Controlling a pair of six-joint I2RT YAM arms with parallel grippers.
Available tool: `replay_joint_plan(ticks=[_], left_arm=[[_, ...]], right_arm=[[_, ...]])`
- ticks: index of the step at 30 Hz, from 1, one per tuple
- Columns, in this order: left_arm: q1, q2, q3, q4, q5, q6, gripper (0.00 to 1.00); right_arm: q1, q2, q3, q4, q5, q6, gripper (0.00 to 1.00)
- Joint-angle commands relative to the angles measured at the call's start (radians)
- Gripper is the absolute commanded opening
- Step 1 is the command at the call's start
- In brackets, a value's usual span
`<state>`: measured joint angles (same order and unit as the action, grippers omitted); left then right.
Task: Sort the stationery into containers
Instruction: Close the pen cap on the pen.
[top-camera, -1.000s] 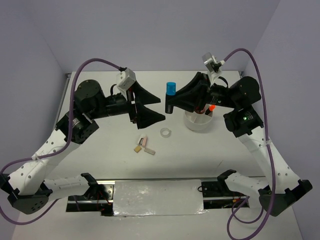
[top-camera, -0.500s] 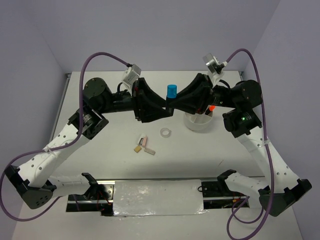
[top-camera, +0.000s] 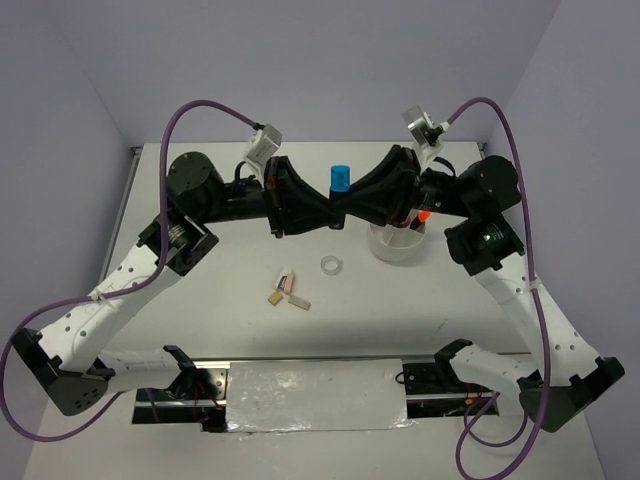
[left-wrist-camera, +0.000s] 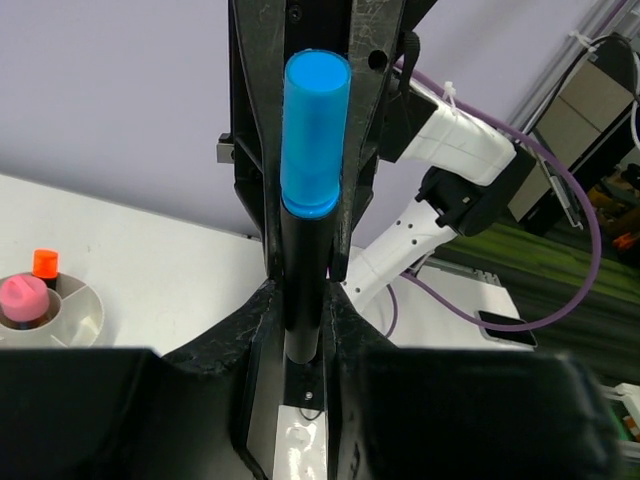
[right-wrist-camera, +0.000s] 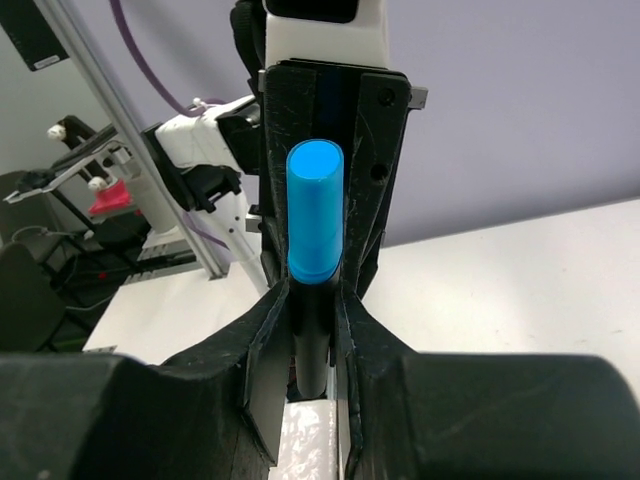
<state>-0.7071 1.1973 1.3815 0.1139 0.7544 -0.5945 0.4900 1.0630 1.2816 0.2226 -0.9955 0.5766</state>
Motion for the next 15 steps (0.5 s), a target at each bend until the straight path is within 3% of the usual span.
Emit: replay_joint_plan(ticks=[1, 3, 4, 6, 7, 15], left_arm=[[-0.005, 0.007, 0.050, 0.003, -0.046, 0.033, 0.00], [-0.005, 0.001, 0.060, -0.022, -0.055, 0.071, 0.00], [-0.005, -0.001, 0.067, -0.039, -0.058, 0.084, 0.00], [-0.005, 0.002, 0.079, -0.088, -0.050, 0.123, 0.00], [-0.005, 0.002, 0.080, -0.101, -0.047, 0.131, 0.00], [-0.005, -0.013, 0.031, -0.082, 0.022, 0.133, 0.00]], right_arm=[[0.010, 0.003, 0.054, -0.054, 0.027, -0.066, 0.28], [0.007, -0.006, 0.064, -0.095, 0.064, -0.087, 0.46], [0.009, -0.011, 0.077, -0.133, 0.076, -0.105, 0.64], [0.007, -0.017, 0.099, -0.138, 0.078, -0.101, 0.80], [0.005, -0.023, 0.108, -0.150, 0.095, -0.101, 0.99], [-0.008, -0.015, 0.220, -0.215, 0.129, -0.104, 1.00]])
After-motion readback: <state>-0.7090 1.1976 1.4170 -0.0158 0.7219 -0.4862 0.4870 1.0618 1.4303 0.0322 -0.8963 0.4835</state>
